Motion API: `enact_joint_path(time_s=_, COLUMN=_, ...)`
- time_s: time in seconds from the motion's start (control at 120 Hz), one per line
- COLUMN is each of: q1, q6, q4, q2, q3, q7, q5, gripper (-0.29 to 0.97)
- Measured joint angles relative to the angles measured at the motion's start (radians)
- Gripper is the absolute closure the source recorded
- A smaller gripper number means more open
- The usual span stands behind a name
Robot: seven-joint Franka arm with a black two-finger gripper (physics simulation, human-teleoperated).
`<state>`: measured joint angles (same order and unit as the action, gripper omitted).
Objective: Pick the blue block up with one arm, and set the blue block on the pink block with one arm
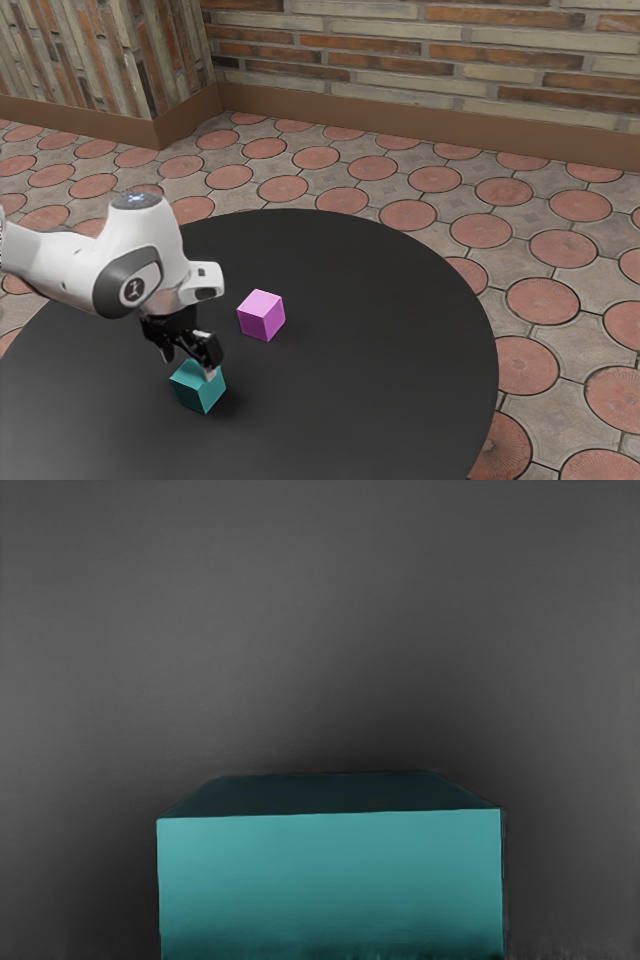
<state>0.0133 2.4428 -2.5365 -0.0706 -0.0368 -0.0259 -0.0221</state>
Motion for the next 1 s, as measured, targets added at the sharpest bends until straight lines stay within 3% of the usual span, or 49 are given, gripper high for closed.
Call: enact_joint_path(time_s=1.0, q1=-0.029, q6=0.057, q4=0.026, q2=0.118, q3=0.021, q7=-0.053, q5=0.024, gripper=0.03)
